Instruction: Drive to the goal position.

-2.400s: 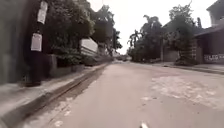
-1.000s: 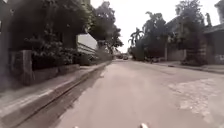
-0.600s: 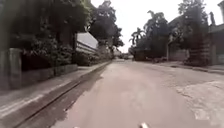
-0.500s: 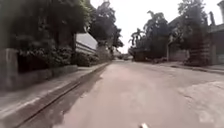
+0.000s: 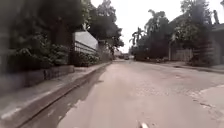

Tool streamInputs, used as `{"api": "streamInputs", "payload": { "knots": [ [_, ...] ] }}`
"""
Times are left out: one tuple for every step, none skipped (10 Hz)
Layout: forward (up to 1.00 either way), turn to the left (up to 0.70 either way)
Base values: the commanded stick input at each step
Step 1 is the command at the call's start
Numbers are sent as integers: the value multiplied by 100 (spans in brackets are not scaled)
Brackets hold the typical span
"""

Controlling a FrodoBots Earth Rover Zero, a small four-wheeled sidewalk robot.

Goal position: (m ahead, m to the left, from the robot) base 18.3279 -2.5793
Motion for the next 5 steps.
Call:
{"api": "streamInputs", "payload": {
  "knots": [
    [70, -1],
    [70, -23],
    [70, -32],
    [70, -11],
    [70, 0]
  ]
}}
